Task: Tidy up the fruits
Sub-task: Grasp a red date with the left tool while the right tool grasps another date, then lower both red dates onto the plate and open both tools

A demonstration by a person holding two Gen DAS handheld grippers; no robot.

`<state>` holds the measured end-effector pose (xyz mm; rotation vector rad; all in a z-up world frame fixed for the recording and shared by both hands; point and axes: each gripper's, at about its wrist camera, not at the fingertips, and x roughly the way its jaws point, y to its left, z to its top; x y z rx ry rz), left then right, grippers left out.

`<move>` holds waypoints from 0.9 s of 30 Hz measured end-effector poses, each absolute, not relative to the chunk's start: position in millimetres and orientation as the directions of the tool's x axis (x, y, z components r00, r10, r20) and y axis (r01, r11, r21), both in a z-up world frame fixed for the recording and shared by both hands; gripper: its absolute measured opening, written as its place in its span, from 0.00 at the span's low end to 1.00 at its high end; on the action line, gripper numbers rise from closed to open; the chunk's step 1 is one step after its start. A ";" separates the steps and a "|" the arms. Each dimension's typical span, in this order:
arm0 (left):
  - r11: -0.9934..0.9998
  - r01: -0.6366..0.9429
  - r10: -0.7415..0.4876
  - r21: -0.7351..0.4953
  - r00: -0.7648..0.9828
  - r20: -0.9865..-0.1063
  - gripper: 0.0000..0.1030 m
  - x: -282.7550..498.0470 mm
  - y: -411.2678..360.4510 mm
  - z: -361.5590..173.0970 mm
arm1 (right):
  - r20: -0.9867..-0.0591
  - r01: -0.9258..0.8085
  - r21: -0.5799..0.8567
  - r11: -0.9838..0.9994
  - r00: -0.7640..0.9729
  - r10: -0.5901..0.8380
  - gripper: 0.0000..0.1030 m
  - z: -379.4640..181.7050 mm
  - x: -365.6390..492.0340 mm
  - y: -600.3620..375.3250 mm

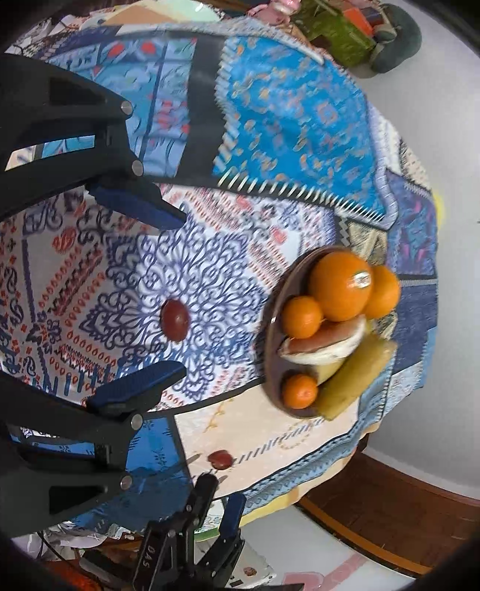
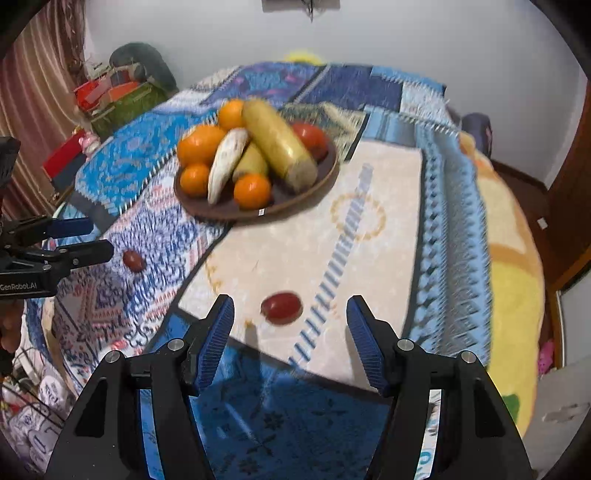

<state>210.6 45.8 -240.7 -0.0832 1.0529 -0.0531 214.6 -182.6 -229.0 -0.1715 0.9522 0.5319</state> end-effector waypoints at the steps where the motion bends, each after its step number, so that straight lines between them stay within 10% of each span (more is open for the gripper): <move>1: 0.995 0.007 -0.093 -0.102 0.489 -0.868 0.69 211.1 44.9 -243.7 | -0.817 -0.507 0.090 0.857 0.455 0.355 0.58 -232.7 215.0 -181.2; 10: 0.989 0.021 -0.142 -0.149 0.458 -0.878 0.44 217.9 41.7 -264.1 | -0.834 -0.517 0.122 0.847 0.409 0.370 0.26 -252.8 224.6 -174.8; 15: 0.987 0.043 -0.159 -0.157 0.463 -0.872 0.29 218.9 38.2 -264.9 | -0.824 -0.519 0.131 0.845 0.417 0.384 0.23 -252.7 223.5 -175.2; 27: 0.991 0.046 -0.134 -0.129 0.518 -0.844 0.28 227.6 42.3 -239.9 | -0.782 -0.536 0.134 0.833 0.460 0.422 0.23 -228.7 230.9 -167.8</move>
